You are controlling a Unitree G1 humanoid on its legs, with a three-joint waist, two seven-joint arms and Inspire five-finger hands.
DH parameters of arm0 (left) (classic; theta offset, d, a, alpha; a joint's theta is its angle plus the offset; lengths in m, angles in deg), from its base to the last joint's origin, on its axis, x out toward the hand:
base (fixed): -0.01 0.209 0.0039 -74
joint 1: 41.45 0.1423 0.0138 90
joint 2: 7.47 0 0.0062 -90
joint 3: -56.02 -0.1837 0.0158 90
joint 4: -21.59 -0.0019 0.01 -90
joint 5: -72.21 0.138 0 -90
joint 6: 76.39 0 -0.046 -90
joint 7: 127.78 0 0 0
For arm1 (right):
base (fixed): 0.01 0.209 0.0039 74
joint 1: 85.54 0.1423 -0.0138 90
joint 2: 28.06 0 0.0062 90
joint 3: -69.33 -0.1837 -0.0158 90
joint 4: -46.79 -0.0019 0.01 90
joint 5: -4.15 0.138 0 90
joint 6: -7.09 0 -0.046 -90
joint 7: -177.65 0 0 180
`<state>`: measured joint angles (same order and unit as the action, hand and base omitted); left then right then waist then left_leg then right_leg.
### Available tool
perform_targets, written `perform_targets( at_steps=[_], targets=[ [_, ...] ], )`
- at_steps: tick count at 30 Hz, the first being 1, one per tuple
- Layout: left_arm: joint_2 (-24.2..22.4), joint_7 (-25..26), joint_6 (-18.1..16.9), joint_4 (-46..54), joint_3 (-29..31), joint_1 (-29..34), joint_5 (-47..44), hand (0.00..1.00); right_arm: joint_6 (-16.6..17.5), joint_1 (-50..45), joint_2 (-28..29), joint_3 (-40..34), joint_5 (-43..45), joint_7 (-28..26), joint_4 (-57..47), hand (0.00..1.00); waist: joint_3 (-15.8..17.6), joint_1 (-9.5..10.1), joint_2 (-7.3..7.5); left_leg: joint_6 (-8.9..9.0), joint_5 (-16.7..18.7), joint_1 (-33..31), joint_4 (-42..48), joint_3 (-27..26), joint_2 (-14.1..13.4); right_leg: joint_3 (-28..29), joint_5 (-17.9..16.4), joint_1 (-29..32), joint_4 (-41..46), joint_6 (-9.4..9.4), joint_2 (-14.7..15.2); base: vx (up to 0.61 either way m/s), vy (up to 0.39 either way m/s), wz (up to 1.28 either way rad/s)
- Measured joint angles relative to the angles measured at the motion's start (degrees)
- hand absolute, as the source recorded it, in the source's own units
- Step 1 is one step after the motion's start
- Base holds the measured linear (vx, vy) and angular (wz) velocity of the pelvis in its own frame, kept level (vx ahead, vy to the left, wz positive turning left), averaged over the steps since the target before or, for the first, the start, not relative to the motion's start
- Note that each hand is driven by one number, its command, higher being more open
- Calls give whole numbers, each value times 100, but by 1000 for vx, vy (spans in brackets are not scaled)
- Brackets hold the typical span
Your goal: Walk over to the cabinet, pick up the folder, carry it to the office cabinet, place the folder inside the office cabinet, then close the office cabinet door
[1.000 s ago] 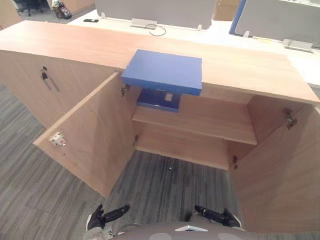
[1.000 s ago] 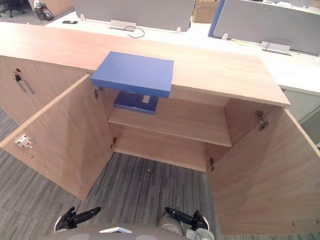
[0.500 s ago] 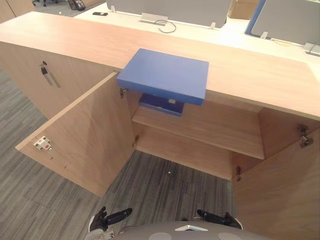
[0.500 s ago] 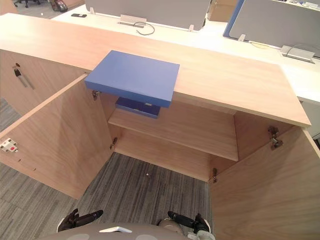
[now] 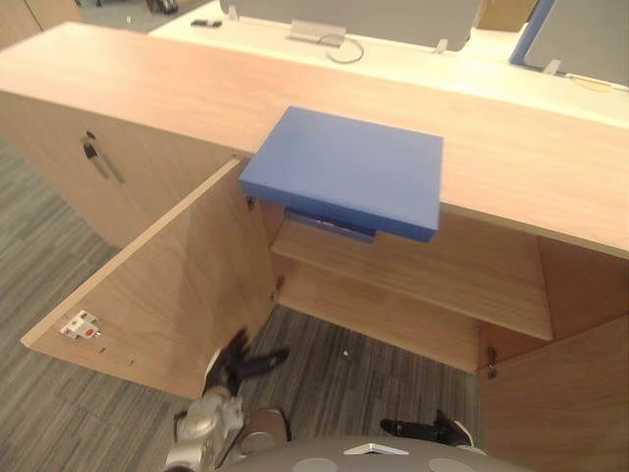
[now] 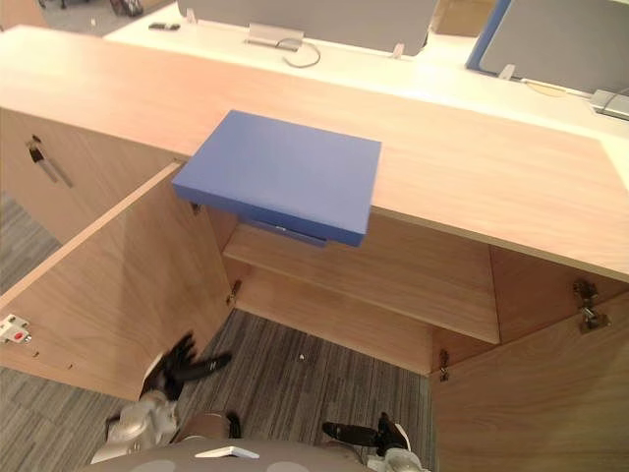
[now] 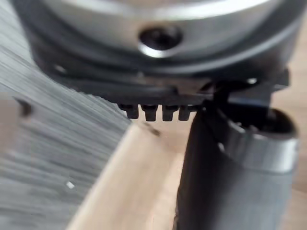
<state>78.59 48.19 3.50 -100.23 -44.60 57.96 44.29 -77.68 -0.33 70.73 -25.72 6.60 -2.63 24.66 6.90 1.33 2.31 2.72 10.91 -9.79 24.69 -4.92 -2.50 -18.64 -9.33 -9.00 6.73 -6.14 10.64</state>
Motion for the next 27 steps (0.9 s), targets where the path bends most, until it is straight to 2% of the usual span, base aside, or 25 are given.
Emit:
perform_targets(
  at_steps=[2, 5, 8, 11, 14, 18, 22, 27],
  targets=[
    [2, -174, 1, 420, -87, 16, -334, 100, 3, 0, 9, -53, -44, -23, -6, 100, -56, -7, 12, -41, -26, 92, -141, -27, 30, 40, 108, -28, -101, -34, 11, 55, 52, -11],
    [30, -370, 27, 884, -254, 42, -801, 100, -2, -18, 36, -195, -194, -40, -5, 100, -93, -33, 8, -66, -344, 397, -773, -92, 115, 102, 186, -29, -197, -37, 66, 10, -13, -13],
    [19, -402, 59, 1639, -546, 429, -1212, 100, -62, -169, 30, -219, -213, -28, -5, 100, -144, -69, -48, -40, -731, 862, -1539, -98, 181, 146, 204, -111, -198, -42, 63, -43, -68, -8],
    [2, -408, 176, 2514, -868, 690, -1246, 100, -83, -205, 13, -159, -214, -26, -25, 100, -224, -119, -89, -27, -1143, 1139, -2277, -67, 200, 141, 203, -80, -253, -42, 80, -80, -57, -1],
    [-97, -410, 201, 3329, -992, 827, -1192, 100, -86, -216, -60, -98, -213, -30, -37, 100, -309, -156, -199, -28, -1565, 1388, -2984, 19, 204, 129, 193, -24, -284, -37, 27, -116, -44, 5],
    [-131, -218, 154, 3713, -974, 834, -643, 100, -99, -220, -65, 68, -207, 15, -29, 100, -383, -88, -140, -33, -1645, 1337, -2988, 122, 221, 32, 153, -30, -288, -38, 8, -80, -9, 14],
    [-294, 221, 159, 3713, -829, 842, 149, 100, -119, -233, -27, 232, -201, 85, -6, 100, -451, 6, -38, -57, -1754, 1098, -2988, 456, 297, -260, 159, -3, -335, -62, 4, -34, -18, 42],
    [-282, 472, 203, 3713, -475, 896, 150, 100, -210, -241, 33, 355, -201, 82, 11, 100, -494, 115, 118, -73, -1781, 1017, -2986, 527, 358, -335, 228, -8, -404, -98, 18, 25, -9, 12]
  ],
)
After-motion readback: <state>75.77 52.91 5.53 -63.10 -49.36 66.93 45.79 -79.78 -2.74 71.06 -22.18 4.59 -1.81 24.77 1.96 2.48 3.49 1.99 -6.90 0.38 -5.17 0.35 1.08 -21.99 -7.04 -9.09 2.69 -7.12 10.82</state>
